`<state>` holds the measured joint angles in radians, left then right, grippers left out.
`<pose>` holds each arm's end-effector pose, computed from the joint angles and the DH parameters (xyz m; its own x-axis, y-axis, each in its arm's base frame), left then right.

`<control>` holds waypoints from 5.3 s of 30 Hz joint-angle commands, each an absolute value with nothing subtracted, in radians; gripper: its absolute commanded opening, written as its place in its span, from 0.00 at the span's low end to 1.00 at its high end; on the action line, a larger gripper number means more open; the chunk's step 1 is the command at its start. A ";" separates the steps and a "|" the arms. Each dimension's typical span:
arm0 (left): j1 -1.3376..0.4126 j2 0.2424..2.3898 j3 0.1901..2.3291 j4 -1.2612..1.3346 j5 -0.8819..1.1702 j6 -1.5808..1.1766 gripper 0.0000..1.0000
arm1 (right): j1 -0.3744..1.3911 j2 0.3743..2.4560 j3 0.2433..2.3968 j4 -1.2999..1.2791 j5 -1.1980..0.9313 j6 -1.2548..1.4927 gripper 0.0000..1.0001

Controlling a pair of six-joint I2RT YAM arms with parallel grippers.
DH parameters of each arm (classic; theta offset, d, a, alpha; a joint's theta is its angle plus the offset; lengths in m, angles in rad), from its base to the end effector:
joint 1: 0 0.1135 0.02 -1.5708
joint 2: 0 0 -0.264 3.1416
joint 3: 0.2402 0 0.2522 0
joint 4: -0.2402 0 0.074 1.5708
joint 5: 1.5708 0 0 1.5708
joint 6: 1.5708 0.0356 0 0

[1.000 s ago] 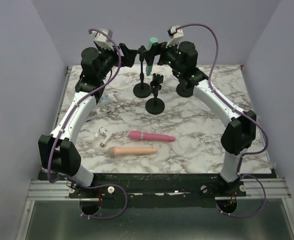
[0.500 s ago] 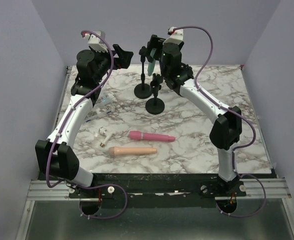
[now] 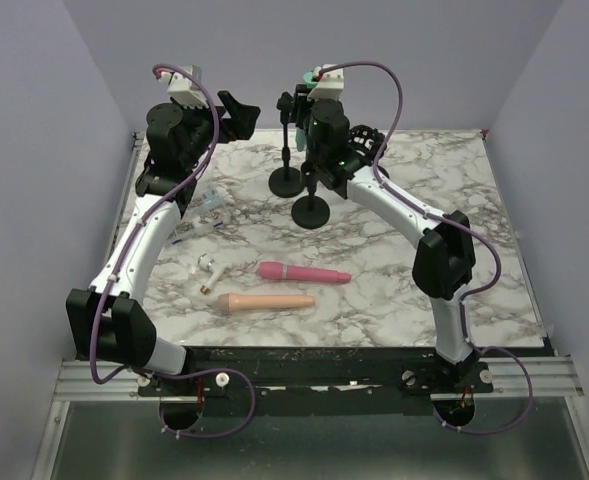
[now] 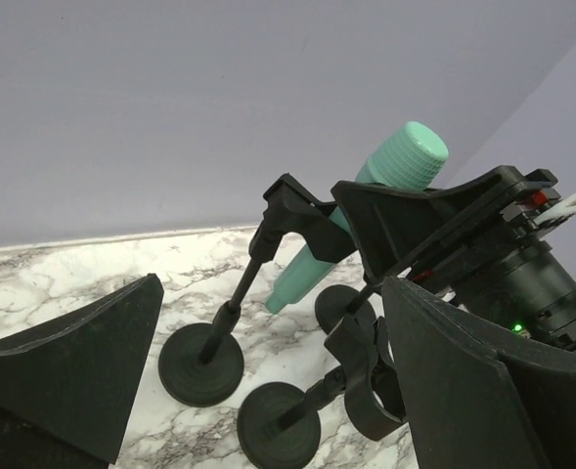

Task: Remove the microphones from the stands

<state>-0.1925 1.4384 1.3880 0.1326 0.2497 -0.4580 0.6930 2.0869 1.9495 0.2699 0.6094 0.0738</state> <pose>0.3330 -0.0739 0.4317 -0.1166 -0.4138 -0.9029 0.4187 0.8039 -0.4225 0.4003 0.3059 0.3826 0.0949 0.1574 -0.9830 -0.0946 0.9844 0.1485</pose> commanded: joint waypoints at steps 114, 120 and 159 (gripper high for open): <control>-0.177 1.143 1.322 -0.151 0.447 -0.369 0.99 | 0.643 1.548 1.320 -0.553 0.078 -0.662 0.01; -0.204 1.026 1.138 -0.041 0.307 -0.342 0.99 | 0.712 1.666 1.287 -0.628 0.091 -0.626 0.01; -0.272 0.999 1.101 -0.009 0.277 -0.319 0.99 | 0.808 1.868 1.198 -0.457 0.268 -0.616 0.40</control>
<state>-0.2661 1.0008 1.1088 -0.0341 0.2836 -0.3107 0.7994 1.8721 1.2201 -0.4801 0.2649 -0.6197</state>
